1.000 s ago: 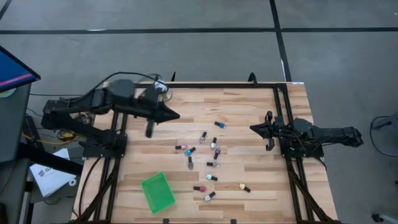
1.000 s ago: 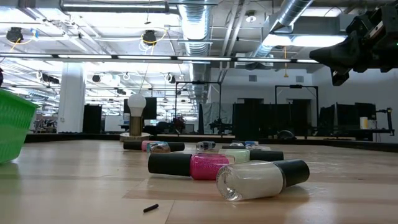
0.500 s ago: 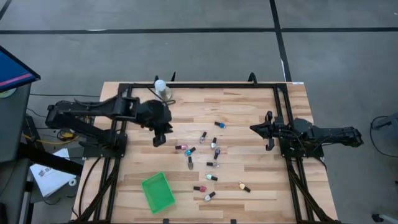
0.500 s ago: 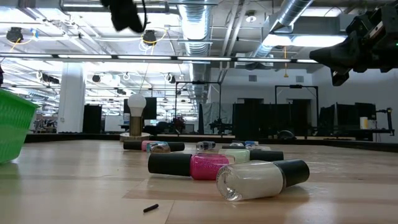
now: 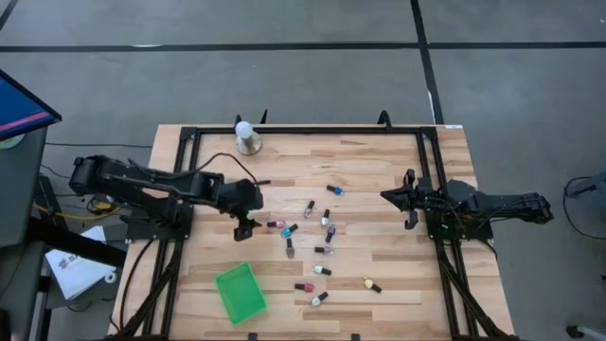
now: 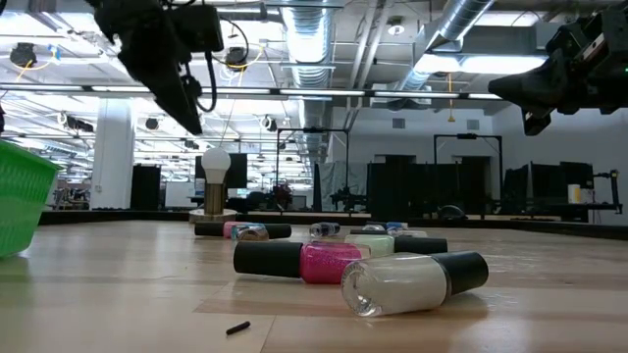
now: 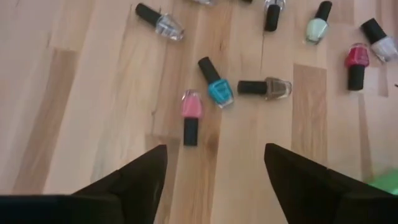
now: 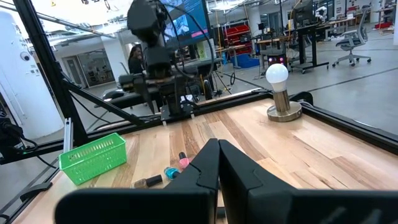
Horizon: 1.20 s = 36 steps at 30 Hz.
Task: Pick & Place Nail Polish
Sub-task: Put the black pink nail polish bottle into the green basket
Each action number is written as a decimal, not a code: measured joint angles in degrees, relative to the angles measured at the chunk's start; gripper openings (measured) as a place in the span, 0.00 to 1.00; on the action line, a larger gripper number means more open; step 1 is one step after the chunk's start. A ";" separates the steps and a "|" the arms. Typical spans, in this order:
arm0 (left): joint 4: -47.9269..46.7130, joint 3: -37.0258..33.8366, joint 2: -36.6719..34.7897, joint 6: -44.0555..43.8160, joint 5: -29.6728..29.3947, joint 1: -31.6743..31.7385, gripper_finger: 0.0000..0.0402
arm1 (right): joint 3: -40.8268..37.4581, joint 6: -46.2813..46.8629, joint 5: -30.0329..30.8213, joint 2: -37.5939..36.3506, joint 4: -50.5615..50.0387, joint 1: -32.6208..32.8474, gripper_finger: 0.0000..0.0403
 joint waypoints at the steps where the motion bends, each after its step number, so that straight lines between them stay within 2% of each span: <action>1: 1.81 -1.11 0.00 0.01 -0.66 -0.34 0.67 | 0.00 0.00 0.00 0.00 0.00 0.01 0.00; 10: 16.77 -8.70 0.02 0.23 -3.83 -0.89 0.65 | 0.00 0.00 0.00 0.00 0.00 0.00 0.00; 15: 23.49 -10.01 3.38 0.53 -4.00 -2.84 0.64 | 0.00 0.00 0.00 0.00 -0.02 0.02 0.00; 19: 25.68 -10.14 9.13 0.55 -4.39 -4.83 0.64 | 0.01 0.00 0.00 0.00 -0.02 0.00 0.00; 25: 26.55 -10.21 16.36 0.47 -9.28 -5.86 0.65 | 0.01 0.00 0.00 0.00 0.00 0.00 0.00; 36: 27.65 -10.25 20.03 0.45 -9.70 -5.68 0.65 | 0.01 -0.04 0.00 0.00 0.00 0.00 0.00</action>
